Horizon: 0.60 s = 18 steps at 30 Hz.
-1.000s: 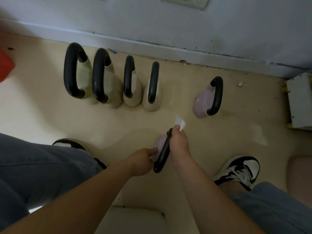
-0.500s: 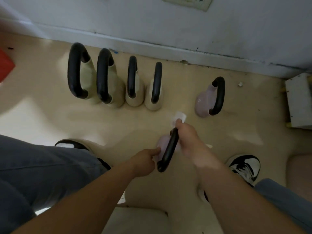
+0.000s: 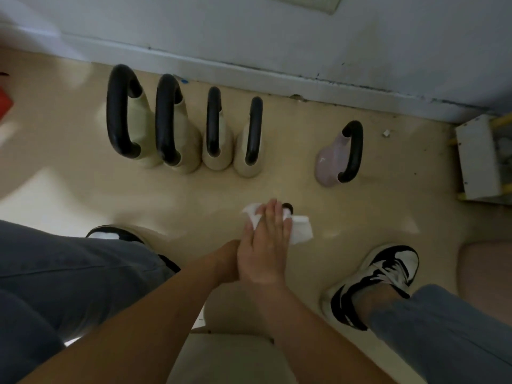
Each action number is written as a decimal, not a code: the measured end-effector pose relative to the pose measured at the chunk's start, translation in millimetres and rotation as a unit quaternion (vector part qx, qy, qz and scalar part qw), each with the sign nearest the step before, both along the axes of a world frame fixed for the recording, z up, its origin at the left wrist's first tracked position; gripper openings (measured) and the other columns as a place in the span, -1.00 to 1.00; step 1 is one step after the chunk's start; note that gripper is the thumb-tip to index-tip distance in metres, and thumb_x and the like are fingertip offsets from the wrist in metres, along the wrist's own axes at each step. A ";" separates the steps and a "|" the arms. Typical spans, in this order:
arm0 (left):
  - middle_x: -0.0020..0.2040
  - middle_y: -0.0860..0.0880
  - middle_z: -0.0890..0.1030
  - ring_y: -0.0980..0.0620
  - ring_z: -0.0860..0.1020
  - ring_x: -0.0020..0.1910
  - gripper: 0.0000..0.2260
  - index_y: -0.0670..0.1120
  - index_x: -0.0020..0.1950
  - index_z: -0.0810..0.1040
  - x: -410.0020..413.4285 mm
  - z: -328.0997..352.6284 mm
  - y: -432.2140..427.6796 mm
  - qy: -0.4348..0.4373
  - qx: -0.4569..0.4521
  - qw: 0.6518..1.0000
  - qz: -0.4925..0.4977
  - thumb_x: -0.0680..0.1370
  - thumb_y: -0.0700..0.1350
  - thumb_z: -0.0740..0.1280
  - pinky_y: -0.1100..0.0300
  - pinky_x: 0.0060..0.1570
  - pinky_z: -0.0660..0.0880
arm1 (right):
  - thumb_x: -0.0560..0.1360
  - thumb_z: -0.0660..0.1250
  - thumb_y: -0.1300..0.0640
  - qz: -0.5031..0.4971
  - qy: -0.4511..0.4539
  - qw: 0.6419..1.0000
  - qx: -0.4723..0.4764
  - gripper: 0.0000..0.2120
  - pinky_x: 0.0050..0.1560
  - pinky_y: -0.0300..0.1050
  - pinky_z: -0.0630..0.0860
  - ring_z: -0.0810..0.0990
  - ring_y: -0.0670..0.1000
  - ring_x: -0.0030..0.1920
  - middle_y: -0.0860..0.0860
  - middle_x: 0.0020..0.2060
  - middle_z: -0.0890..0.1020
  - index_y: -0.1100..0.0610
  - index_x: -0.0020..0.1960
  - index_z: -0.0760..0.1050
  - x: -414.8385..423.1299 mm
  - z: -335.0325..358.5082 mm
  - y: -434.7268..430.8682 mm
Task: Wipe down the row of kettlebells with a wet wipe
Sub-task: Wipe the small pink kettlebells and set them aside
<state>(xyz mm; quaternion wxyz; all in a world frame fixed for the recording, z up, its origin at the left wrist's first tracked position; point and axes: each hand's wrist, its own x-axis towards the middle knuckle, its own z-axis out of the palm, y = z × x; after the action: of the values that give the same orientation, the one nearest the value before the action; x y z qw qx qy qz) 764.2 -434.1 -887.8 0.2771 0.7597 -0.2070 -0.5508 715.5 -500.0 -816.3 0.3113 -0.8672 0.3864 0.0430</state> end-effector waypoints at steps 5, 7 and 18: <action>0.34 -0.03 0.52 0.07 0.48 0.28 -0.53 -0.17 0.43 0.47 4.1 18.7 0.5 -0.007 -0.015 0.998 0.065 0.55 -0.44 0.14 0.54 0.01 0.26 | 0.74 -0.01 -0.06 -0.194 0.027 0.954 0.228 -0.45 0.56 -0.01 0.22 0.30 0.15 0.56 0.11 0.49 0.40 0.16 0.66 0.13 16.8 -10.4 -78.8; 0.23 -0.03 0.54 0.09 0.47 0.26 -0.58 -0.23 0.37 0.52 3.0 19.0 -1.9 -0.019 -0.021 0.995 0.100 0.55 -0.44 0.16 0.49 0.06 0.25 | 0.72 0.02 -0.11 -0.251 0.030 0.926 0.280 -0.51 0.41 0.08 0.43 0.52 0.24 0.36 0.11 0.21 0.54 0.18 0.50 0.33 16.2 -5.8 -83.6; 0.08 -0.09 0.68 -0.02 0.62 0.08 -0.77 -0.15 0.16 0.67 2.5 25.4 -1.7 0.050 -0.014 0.974 0.222 0.51 -0.28 0.41 0.17 0.16 0.51 | 0.74 -0.01 0.01 -0.310 -0.013 0.936 0.167 -0.57 0.18 0.00 0.50 0.58 0.16 0.21 0.06 0.27 0.57 0.03 0.59 0.23 -24.9 19.8 30.5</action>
<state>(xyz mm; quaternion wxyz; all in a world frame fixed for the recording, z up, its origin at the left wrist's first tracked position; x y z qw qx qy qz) 766.8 -435.8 -862.4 0.4134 0.7543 -0.0269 -0.5093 690.6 -469.5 -796.5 0.4549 -0.6404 0.6189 -0.0029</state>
